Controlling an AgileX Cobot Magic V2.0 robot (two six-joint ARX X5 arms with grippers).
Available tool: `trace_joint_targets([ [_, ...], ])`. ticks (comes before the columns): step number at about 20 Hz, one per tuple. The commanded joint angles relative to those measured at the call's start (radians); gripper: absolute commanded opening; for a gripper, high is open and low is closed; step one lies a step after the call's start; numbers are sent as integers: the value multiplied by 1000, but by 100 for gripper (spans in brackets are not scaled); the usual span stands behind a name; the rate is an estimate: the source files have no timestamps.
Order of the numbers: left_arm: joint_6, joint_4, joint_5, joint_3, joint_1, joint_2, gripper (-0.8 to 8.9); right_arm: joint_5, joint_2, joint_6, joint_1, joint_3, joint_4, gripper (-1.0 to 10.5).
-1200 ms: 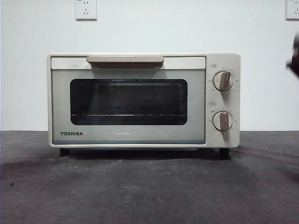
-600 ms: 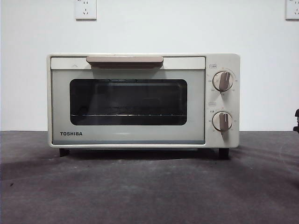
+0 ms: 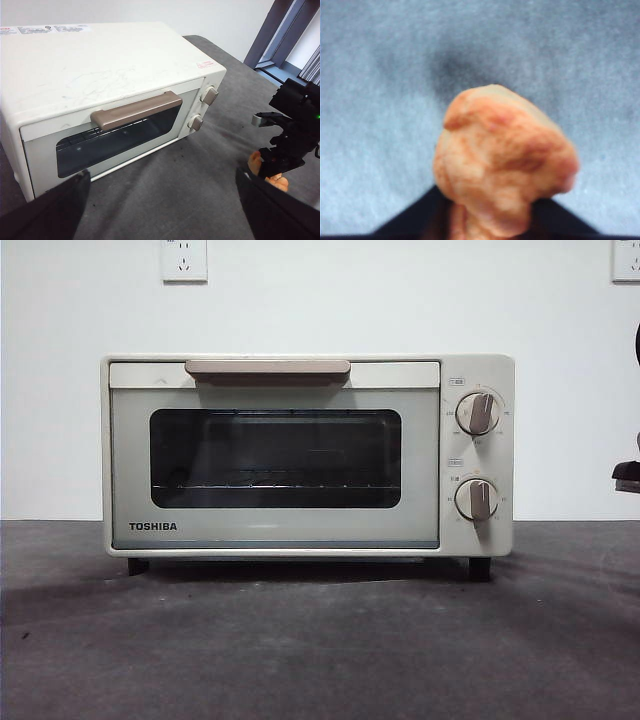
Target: The left arm flap open the oven, the right arm pick bread and place it into oven, the left arm flap close the oven
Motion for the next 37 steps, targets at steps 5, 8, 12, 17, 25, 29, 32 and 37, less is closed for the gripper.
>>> trace_joint_targets([
  [5, 2, 9, 5, 15, -4, 12, 450, -2, -10, -91, 13, 125, -131, 71],
  [8, -29, 9, 7, 15, -4, 69, 328, -15, -63, -135, 48, 191, -167, 71],
  [12, -21, 8, 10, 32, -4, 204, 202, -90, -188, -198, 101, 224, -163, 71],
  [17, 58, 19, 2, 157, -25, 407, 55, -110, -365, -222, 127, 224, -159, 71],
  [25, 389, 47, -153, 409, -130, 773, 17, -187, -563, -220, 138, 224, -107, 71],
  [29, 432, 95, -187, 430, -160, 852, 17, -187, -615, -217, 138, 224, -108, 71],
  [32, 432, 87, -192, 430, -162, 872, 17, -191, -646, -214, 138, 224, -109, 71],
  [37, 424, 45, -192, 430, -179, 874, 17, -192, -665, -210, 138, 224, -109, 71],
])
